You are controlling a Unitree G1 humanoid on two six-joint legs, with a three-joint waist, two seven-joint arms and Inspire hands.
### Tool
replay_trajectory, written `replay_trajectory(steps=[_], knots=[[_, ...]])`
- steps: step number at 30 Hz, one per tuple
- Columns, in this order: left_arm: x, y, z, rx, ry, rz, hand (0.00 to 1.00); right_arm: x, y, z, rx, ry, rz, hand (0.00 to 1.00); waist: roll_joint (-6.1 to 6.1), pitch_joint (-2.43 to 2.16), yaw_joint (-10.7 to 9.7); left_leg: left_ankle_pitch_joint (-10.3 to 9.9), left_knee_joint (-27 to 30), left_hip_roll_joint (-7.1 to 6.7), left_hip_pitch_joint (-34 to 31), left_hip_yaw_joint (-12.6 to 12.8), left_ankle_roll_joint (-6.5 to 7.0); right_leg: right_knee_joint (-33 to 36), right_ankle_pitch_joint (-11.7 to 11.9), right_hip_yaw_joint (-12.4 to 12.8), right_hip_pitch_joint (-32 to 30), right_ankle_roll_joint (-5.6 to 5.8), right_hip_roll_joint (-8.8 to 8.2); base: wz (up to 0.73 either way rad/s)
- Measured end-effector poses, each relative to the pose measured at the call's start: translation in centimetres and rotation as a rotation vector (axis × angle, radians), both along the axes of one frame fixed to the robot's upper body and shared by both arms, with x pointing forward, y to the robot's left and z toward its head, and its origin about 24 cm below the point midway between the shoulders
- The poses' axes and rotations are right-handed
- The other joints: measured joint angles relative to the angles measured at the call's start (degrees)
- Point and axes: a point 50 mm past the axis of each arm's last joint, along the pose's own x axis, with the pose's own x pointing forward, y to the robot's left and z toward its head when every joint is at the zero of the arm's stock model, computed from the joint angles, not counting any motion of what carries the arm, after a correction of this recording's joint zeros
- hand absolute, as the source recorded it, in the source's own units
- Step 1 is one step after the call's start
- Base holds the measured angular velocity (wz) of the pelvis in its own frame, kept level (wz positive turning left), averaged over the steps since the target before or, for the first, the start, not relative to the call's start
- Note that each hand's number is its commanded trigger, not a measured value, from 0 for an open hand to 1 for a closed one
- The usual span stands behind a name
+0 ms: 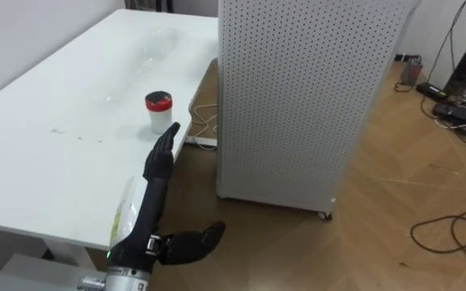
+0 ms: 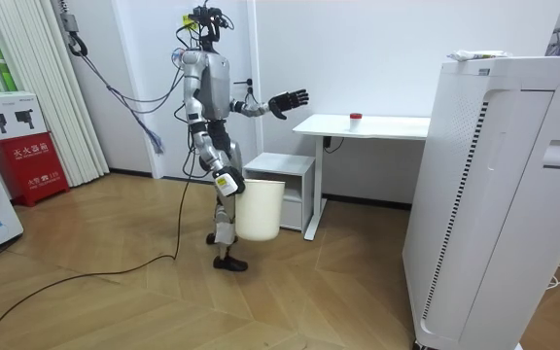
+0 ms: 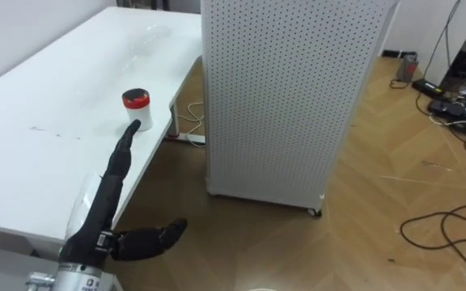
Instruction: Pick garbage
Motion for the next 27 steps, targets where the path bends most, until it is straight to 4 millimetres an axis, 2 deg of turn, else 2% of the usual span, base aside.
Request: replay_trajectory(steps=[6, 8, 9, 10, 11, 12, 13, 14, 15, 16, 17, 18, 19, 20, 21, 22, 23, 24, 25, 26, 27], knots=[[-0.5, 0.6, -0.5, -0.013, 0.013, 0.043, 0.00, -0.1, 0.1, 0.0, 0.003, 0.000, -0.003, 1.00, 0.01, 0.03, 0.4, 0.0, -0.1, 0.08, 0.2, 0.0, 0.00, -0.3, 0.3, -0.1, 0.2, 0.08, 0.08, -0.02], [-0.7, 1.1, -0.6, -0.012, 0.017, 0.064, 0.00, 0.0, 0.1, 0.0, 0.003, -0.001, -0.002, 1.00, -0.18, 0.16, 1.2, 0.0, 0.8, 0.13, 0.3, 0.1, 0.00, 0.5, 0.0, -0.6, -0.1, -0.27, 0.06, -0.22], [-0.7, 1.5, -0.6, -0.018, 0.021, 0.080, 0.00, 0.0, 0.2, 0.0, 0.005, 0.002, 0.000, 1.00, -0.50, 0.36, 1.6, 0.0, 2.3, 0.10, 0.0, 0.0, -0.02, 1.3, -0.5, -1.6, -0.2, -0.61, -0.29, -0.17], [-0.7, 1.9, -0.5, -0.017, 0.017, 0.098, 0.00, 0.2, 0.2, 0.0, 0.006, -0.002, 0.001, 1.00, -0.93, 0.56, 1.6, -0.2, 5.4, 0.11, -1.0, 0.1, -0.24, 2.1, -1.4, -2.1, -0.7, -0.86, -0.77, -0.14], [-0.7, 2.1, -0.5, -0.019, 0.015, 0.107, 0.00, 0.2, 0.2, 0.0, 0.005, -0.002, 0.003, 1.00, -1.12, 0.55, 1.7, -0.3, 7.5, 0.18, -1.8, 0.1, -0.44, 2.8, -1.9, -2.0, -0.9, -1.00, -0.88, -0.20], [-0.7, 2.6, -0.4, -0.031, 0.011, 0.130, 0.00, 0.2, 0.2, 0.0, 0.003, -0.002, 0.009, 1.00, -1.33, 0.58, 2.9, -0.4, 13.2, 0.52, -3.8, -0.1, -0.53, 4.2, -2.8, -1.6, -1.1, -1.68, -0.98, -0.34], [-0.6, 2.9, -0.3, -0.043, 0.007, 0.147, 0.00, 0.3, 0.1, 0.1, -0.003, -0.003, 0.020, 1.00, -1.14, 0.74, 3.0, -0.3, 22.2, 1.50, -7.5, -1.2, -0.49, 5.3, -3.8, -0.8, -0.8, -2.63, -0.59, -0.34], [-0.6, 3.1, -0.3, -0.048, 0.006, 0.155, 0.00, 0.3, 0.1, 0.1, -0.006, -0.003, 0.021, 1.00, -0.71, 0.86, 3.1, 0.1, 27.1, 2.14, -9.6, -2.4, -0.41, 6.0, -4.2, -0.5, -0.3, -2.83, -0.36, -0.21], [-0.7, 3.3, -0.4, -0.067, 0.014, 0.165, 0.00, 0.2, -0.1, 0.1, -0.013, 0.003, 0.019, 1.00, -0.48, 1.34, 3.3, 1.5, 34.9, 2.35, -13.3, -5.6, 0.01, 7.2, -5.1, 0.0, 0.6, -3.28, 0.32, 0.00], [-0.7, 3.3, -0.5, -0.081, 0.022, 0.170, 0.00, 0.0, -0.2, 0.0, -0.017, 0.009, 0.015, 1.00, -0.06, 1.05, 3.2, 1.3, 36.5, 1.93, -14.9, -6.8, 0.01, 7.5, -5.8, 0.1, 1.0, -3.77, 0.55, 0.11], [-0.7, 3.3, -0.6, -0.100, 0.027, 0.171, 0.00, -0.4, -0.3, 0.0, -0.025, 0.020, 0.001, 1.00, 0.29, 0.80, 3.1, 0.9, 37.3, 0.90, -18.4, -7.3, 0.68, 7.9, -6.5, 0.0, 1.5, -3.93, 0.57, 0.06], [-0.7, 3.3, -0.6, -0.117, 0.026, 0.176, 0.00, -0.6, -0.4, -0.1, -0.034, 0.031, -0.017, 1.00, 0.43, 0.90, 3.5, 0.5, 35.6, -0.44, -21.6, -7.7, 1.17, 7.8, -6.8, 0.0, 2.3, -4.15, 0.48, -0.10], [-0.7, 3.4, -0.6, -0.122, 0.025, 0.180, 0.00, -0.8, -0.4, -0.2, -0.040, 0.041, -0.025, 1.00, 0.34, 0.93, 4.6, 0.9, 31.4, -2.28, -24.1, -7.9, 1.24, 7.7, -7.2, 0.1, 2.8, -4.27, 0.15, -0.23], [-0.7, 3.4, -0.6, -0.122, 0.024, 0.179, 0.00, -1.0, -0.4, -0.2, -0.043, 0.046, -0.028, 1.00, 0.32, 0.94, 4.8, 1.2, 28.4, -3.06, -25.0, -8.0, 0.73, 7.7, -7.4, 0.1, 3.0, -4.28, 0.09, -0.16], [-0.8, 3.4, -0.6, -0.128, 0.021, 0.178, 0.00, -1.1, -0.4, -0.3, -0.050, 0.054, -0.028, 1.00, 0.32, 0.93, 5.1, 3.4, 20.8, -4.16, -26.6, -8.0, 0.36, 7.9, -8.3, 0.0, 3.4, -3.96, 0.13, -0.07], [-0.8, 3.4, -0.5, -0.131, 0.019, 0.177, 0.00, -1.2, -0.4, -0.3, -0.053, 0.056, -0.034, 1.00, 0.16, 0.95, 5.5, 6.0, 13.6, -5.17, -27.8, -8.1, 0.60, 8.9, -9.6, 0.1, 3.2, -3.75, 0.09, -0.05], [-0.8, 3.3, -0.5, -0.132, 0.020, 0.175, 0.00, -1.2, -0.4, -0.3, -0.056, 0.059, -0.036, 1.00, 0.11, 0.95, 5.7, 8.1, 11.1, -5.55, -28.4, -8.6, 0.89, 9.7, -10.3, 0.2, 3.1, -3.72, 0.02, -0.14], [-0.9, 3.4, -0.7, -0.130, 0.025, 0.175, 0.00, -1.3, -0.4, -0.3, -0.055, 0.064, -0.037, 1.00, -0.16, 0.84, 6.0, 12.3, 7.5, -6.16, -28.6, -9.4, 1.04, 10.8, -11.7, 0.2, 3.1, -3.40, -0.34, -0.08], [-1.0, 3.4, -0.7, -0.130, 0.029, 0.178, 0.00, -1.4, -0.4, -0.3, -0.055, 0.067, -0.038, 1.00, 0.26, 0.27, 6.0, 15.6, 6.5, -6.51, -28.2, -9.4, 1.52, 11.0, -12.8, 0.0, 3.2, -2.59, -0.61, 0.00], [-1.0, 3.5, -0.7, -0.129, 0.029, 0.179, 0.00, -1.4, -0.4, -0.3, -0.054, 0.069, -0.039, 1.00, -0.17, 0.24, 6.1, 16.2, 6.3, -6.98, -28.1, -9.4, 2.32, 11.0, -13.1, 0.1, 3.2, -1.81, -0.92, 0.00], [-0.9, 3.6, -0.7, -0.120, 0.028, 0.180, 0.00, -1.4, -0.4, -0.4, -0.054, 0.073, -0.040, 1.00, -0.87, 0.17, 6.3, 16.7, 6.5, -7.39, -27.8, -8.6, 3.06, 10.8, -13.5, 0.2, 3.5, -1.58, -1.66, -0.16]])
